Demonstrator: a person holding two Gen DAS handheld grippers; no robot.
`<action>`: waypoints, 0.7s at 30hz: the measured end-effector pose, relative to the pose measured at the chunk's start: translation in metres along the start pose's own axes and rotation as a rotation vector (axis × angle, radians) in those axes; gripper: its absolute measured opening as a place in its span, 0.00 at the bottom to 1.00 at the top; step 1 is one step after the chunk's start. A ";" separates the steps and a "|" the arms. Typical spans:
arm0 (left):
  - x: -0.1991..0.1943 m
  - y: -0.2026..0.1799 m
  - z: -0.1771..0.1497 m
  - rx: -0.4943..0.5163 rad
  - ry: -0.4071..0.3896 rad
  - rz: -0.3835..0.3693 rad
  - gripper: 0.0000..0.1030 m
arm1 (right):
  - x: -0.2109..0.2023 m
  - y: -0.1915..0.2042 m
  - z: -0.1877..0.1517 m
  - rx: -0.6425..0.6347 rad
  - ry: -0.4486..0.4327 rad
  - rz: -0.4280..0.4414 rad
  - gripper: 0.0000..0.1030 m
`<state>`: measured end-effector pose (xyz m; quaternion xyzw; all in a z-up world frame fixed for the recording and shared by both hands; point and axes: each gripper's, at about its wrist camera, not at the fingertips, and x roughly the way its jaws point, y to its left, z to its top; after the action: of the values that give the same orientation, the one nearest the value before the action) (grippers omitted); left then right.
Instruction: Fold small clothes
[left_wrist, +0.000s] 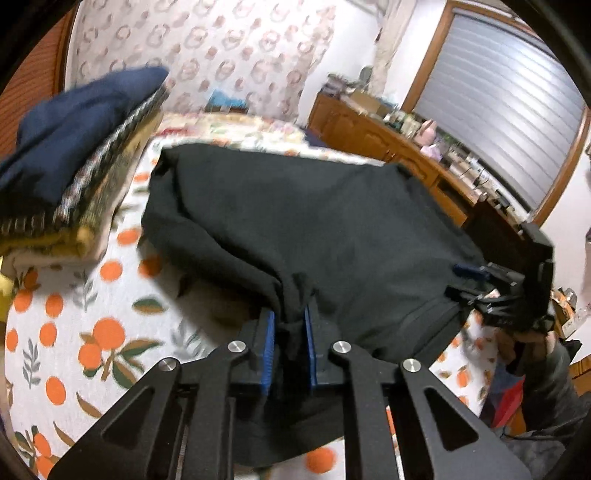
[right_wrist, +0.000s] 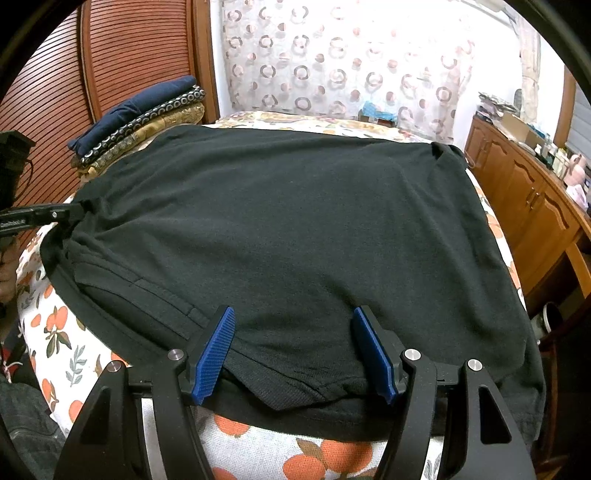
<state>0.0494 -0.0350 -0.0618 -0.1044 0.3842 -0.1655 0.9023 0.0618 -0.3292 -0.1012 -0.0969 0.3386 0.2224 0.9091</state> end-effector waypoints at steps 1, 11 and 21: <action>-0.003 -0.005 0.005 0.010 -0.013 -0.008 0.15 | -0.003 -0.003 0.000 0.010 -0.007 -0.005 0.66; 0.021 -0.059 0.078 0.101 -0.046 -0.176 0.14 | -0.044 -0.047 -0.018 0.111 -0.097 -0.083 0.66; 0.052 -0.168 0.123 0.292 -0.029 -0.299 0.14 | -0.070 -0.077 -0.044 0.197 -0.150 -0.144 0.62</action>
<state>0.1359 -0.2025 0.0408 -0.0307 0.3232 -0.3499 0.8788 0.0259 -0.4347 -0.0861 -0.0144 0.2822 0.1289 0.9506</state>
